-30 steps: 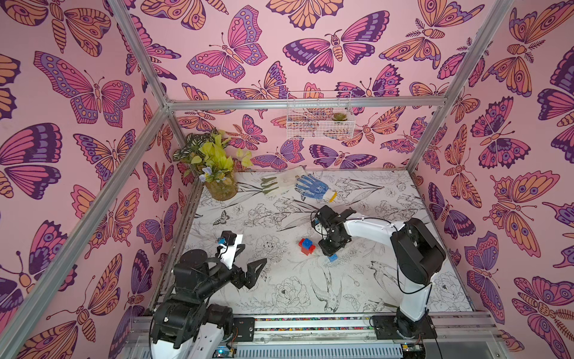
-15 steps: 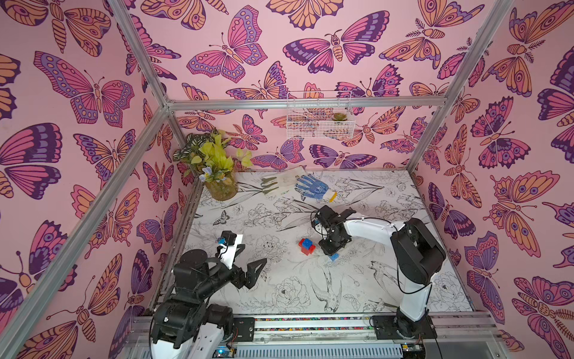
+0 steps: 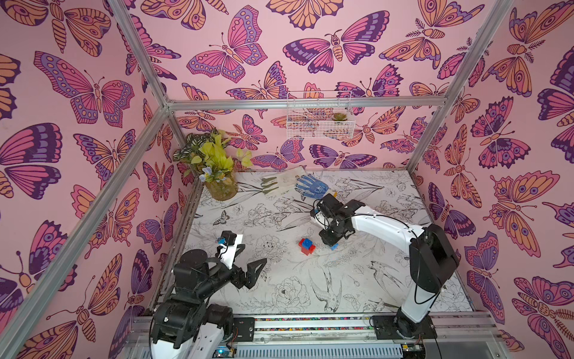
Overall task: Assemble the letter f with lego
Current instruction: Pick up the lego brick from the center of the board, then assemble the lego brick with the lego brick.
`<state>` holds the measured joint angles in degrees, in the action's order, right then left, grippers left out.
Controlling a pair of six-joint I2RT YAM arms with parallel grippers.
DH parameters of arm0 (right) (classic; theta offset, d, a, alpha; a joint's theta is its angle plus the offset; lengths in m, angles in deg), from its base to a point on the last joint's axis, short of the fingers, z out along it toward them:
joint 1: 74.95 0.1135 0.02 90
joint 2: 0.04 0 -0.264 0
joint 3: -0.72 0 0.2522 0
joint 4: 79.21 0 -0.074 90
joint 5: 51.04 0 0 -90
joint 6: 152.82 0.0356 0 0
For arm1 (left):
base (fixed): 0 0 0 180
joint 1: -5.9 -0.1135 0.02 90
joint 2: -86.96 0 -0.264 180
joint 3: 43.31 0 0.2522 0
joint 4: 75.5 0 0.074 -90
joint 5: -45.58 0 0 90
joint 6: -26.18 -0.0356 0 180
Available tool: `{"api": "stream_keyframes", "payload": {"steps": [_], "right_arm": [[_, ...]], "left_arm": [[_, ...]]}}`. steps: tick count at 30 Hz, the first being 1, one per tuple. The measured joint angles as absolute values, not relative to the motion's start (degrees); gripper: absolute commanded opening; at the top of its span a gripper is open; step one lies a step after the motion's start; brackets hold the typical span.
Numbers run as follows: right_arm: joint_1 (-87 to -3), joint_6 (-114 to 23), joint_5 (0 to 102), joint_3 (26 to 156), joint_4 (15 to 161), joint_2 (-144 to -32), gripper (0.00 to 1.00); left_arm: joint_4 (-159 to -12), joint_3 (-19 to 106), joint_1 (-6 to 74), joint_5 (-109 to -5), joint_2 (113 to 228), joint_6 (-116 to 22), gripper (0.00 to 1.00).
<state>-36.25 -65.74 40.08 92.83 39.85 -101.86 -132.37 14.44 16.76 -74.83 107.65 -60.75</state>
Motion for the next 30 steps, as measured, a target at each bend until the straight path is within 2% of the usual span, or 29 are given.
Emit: {"api": "stream_keyframes", "payload": {"steps": [22,30], "right_arm": [[-36.01,-72.41,45.92,104.45,29.56,-99.63,0.25],[-33.43,-73.41,46.31,107.86,27.66,-100.86,0.24]], "left_arm": [[-132.37,14.44,16.76,-74.83,107.65,-60.75,0.99],[-132.37,14.44,16.76,-74.83,107.62,-60.75,0.99]]}}
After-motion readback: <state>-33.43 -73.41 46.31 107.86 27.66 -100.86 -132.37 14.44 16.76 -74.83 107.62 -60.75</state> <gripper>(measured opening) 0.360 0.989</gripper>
